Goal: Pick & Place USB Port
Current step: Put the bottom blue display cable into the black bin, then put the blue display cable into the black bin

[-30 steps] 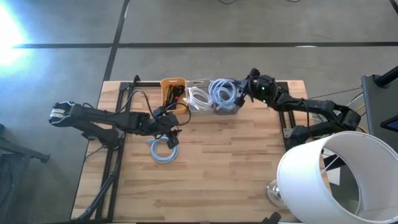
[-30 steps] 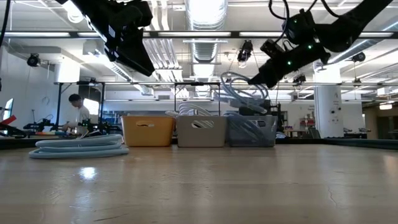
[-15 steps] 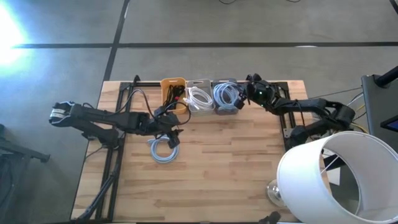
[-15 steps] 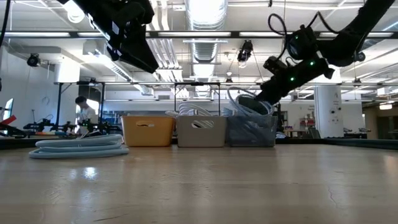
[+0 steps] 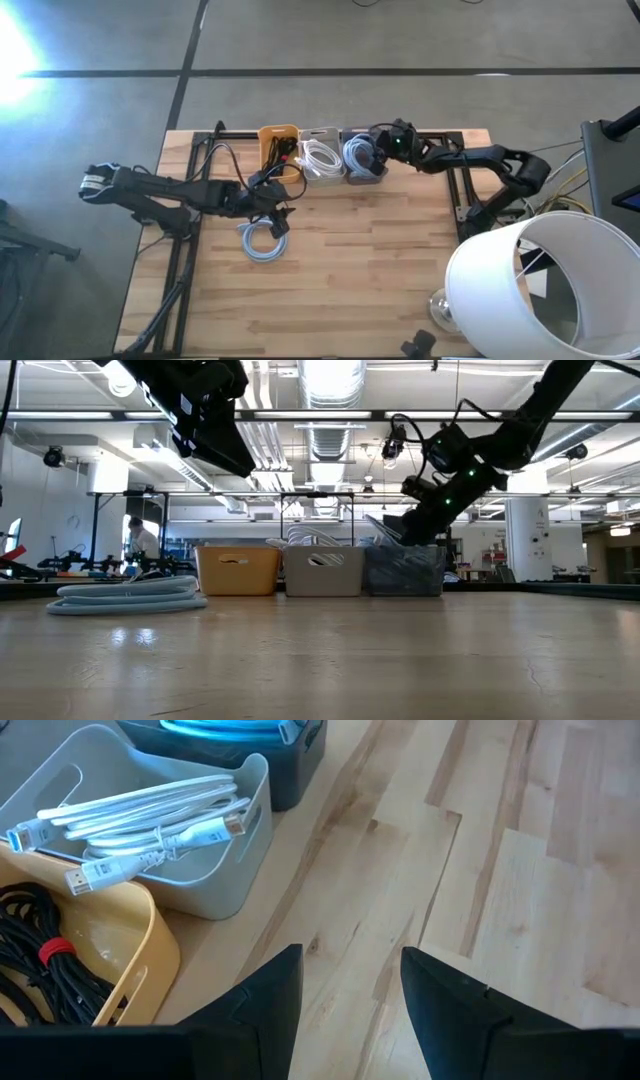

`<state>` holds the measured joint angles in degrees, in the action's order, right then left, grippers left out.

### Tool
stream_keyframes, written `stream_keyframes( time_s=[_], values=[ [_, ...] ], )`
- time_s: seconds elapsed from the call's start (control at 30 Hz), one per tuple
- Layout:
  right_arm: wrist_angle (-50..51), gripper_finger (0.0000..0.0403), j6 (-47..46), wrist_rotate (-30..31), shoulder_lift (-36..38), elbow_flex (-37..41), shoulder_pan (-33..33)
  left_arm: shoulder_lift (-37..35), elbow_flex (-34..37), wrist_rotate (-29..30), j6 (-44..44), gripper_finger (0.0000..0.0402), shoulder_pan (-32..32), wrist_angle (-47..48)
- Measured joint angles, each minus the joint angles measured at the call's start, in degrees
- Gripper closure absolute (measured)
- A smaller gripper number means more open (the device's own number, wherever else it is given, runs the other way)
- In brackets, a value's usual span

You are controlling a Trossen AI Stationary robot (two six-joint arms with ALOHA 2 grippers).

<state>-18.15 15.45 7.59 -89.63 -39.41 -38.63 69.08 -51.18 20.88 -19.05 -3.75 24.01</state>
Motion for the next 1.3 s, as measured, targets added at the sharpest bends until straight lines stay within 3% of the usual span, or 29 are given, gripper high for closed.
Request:
stream_keyframes(
  time_s=[0.13,0.37,0.73,1.0,1.3],
  values=[
    [8.79,0.0246,-0.19,-0.1,2.43,-2.47,0.27,0.0,0.0,-0.02,0.0,0.0227,0.0,0.01],
    [11.72,0.0246,-3.88,-1.12,8.27,-3.38,0.51,0.0,-0.02,-0.46,2.68,0.0227,0.02,2.56],
    [12.39,0.0263,-7.45,-11.66,11.68,-2.17,2.0,0.0,-0.02,-0.58,-1.41,0.0227,-0.02,11.18],
    [12.39,0.0273,-10.95,-15.48,11.68,-2.07,11.66,0.07,5.19,-5.91,0.69,0.0227,-0.07,12.88],
    [12.37,0.0259,-10.98,-15.64,11.64,-2.03,25.06,0.15,16.42,-6.51,0.21,0.0227,0.13,9.97]
  ],
)
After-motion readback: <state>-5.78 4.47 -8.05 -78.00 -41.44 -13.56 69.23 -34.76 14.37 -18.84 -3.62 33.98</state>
